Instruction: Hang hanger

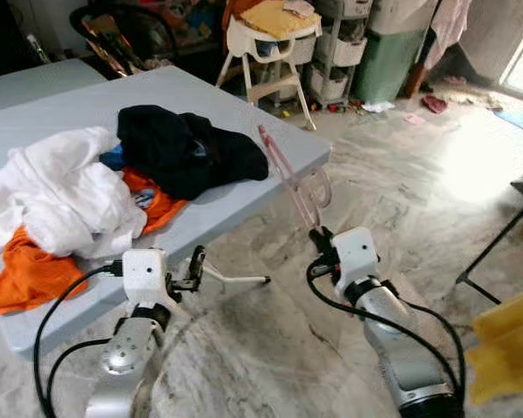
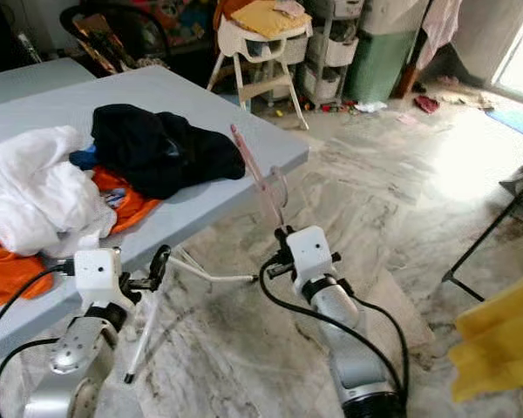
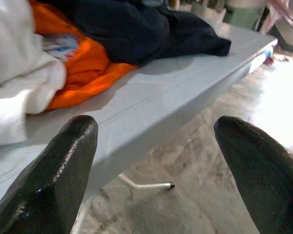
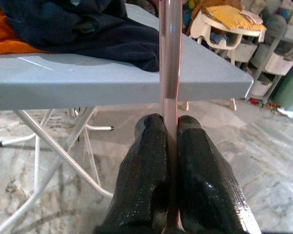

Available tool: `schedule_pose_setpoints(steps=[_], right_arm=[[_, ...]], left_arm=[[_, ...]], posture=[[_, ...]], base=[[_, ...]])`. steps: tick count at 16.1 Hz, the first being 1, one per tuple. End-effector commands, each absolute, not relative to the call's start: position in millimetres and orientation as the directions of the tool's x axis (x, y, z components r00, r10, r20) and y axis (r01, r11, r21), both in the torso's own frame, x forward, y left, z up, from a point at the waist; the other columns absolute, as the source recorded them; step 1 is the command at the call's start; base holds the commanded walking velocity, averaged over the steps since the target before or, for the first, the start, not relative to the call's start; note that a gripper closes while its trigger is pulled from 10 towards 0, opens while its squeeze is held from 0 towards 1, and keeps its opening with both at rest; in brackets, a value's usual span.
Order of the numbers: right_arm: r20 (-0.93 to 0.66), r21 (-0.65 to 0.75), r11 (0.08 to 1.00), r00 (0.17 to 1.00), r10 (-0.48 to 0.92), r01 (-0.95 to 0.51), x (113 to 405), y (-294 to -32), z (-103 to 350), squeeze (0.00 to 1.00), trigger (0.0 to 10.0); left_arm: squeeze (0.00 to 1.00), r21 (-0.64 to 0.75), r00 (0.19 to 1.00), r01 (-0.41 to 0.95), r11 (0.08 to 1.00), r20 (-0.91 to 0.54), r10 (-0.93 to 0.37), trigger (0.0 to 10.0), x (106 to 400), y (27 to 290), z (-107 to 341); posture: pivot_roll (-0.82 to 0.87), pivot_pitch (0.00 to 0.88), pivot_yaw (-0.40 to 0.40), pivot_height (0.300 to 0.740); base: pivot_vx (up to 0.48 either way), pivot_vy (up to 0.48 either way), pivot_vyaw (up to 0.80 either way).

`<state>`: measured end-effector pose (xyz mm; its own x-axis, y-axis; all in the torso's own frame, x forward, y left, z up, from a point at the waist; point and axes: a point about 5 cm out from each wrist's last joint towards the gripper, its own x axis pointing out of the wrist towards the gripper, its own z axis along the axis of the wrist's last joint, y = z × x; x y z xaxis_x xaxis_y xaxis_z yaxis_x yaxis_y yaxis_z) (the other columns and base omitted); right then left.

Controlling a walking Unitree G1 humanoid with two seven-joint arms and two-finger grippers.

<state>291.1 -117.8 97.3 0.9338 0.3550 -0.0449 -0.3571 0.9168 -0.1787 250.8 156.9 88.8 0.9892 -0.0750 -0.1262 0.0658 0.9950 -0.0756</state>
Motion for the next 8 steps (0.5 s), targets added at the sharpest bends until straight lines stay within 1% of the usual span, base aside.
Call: schedule_pose_setpoints(steps=[1,8], right_arm=[[-0.049,-0.183,0.924,0.942,0.333,-0.336,290.6,-122.0,95.5,0.0,10.0],[-0.055,-0.178,0.936,0.952,0.3,-0.305,286.2,-129.6,92.5,0.0,10.0]], left_arm=[[0.0,-0.089,0.987,0.096,0.991,-0.121,-0.107,10.0,253.3,154.5,89.5],[0.0,-0.1,0.977,0.159,0.982,-0.128,-0.171,10.0,255.0,147.7,86.3]], posture=[[-0.08,0.0,0.013,0.74],[-0.1,0.0,0.032,0.74]], base=[[0.0,0.0,-0.8],[0.0,0.0,-0.8]])
